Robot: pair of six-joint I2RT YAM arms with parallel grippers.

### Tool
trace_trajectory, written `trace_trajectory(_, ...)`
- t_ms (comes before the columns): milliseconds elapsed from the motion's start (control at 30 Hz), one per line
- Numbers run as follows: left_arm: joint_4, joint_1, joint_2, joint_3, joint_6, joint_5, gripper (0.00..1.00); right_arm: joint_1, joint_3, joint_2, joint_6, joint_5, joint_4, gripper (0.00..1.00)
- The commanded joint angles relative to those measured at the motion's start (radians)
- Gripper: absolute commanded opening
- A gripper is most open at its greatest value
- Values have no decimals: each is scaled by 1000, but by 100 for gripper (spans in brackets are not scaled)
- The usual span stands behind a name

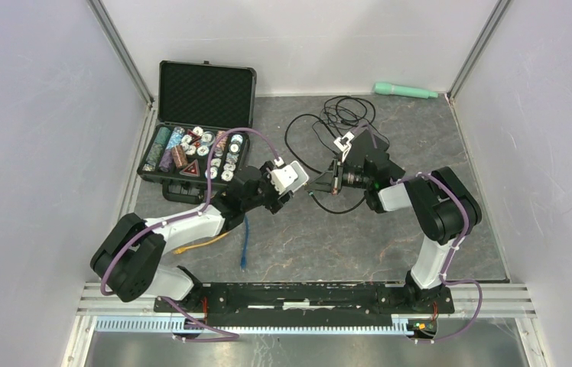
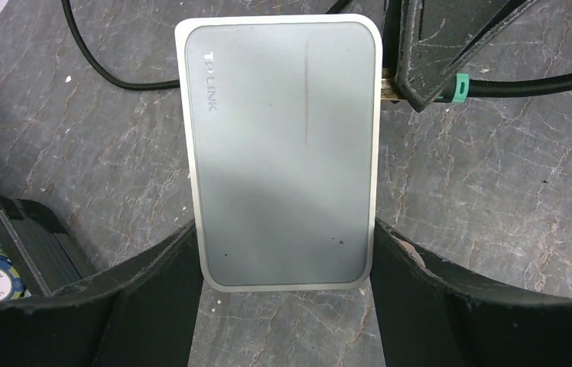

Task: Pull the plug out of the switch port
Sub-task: Pull the connector from the switch port.

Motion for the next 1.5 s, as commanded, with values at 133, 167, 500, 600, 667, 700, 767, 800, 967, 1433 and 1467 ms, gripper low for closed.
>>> trace_trajectory(133,99,0,-5,-28,126,36,2,-13,124,-20,-229,-92,-294,0)
trace_trajectory(167,103,0,-10,-36,149,29,2,-21,147,-20,-309,-91,-394,0)
trace_trajectory(500,100,1,-11,-11,86,-26,2,3,99,-41,-245,-41,-295,0)
trace_trajectory(600,73,0,2,20,-7,-30,2,36,33,-38,-98,-18,-76,0)
trace_trajectory(667,54,-2,16,40,-34,-23,2,53,27,-33,-58,-10,-10,0)
trace_trajectory(700,49,-5,20,46,-42,-26,2,58,29,-32,-57,-5,-11,0)
trace_trajectory(767,37,-7,28,51,-51,-26,2,66,30,-32,-59,-1,-10,0)
trace_trajectory(800,37,-7,30,51,-52,-27,2,66,32,-31,-62,-4,-18,0)
trace_trajectory(967,37,-7,29,40,16,-30,2,49,98,-41,-255,-21,-302,0)
trace_trajectory(1433,48,7,9,26,43,-54,2,-1,186,-37,-525,-50,-657,0)
trace_trajectory(1467,39,7,14,34,29,-63,2,4,174,-42,-504,-52,-634,0)
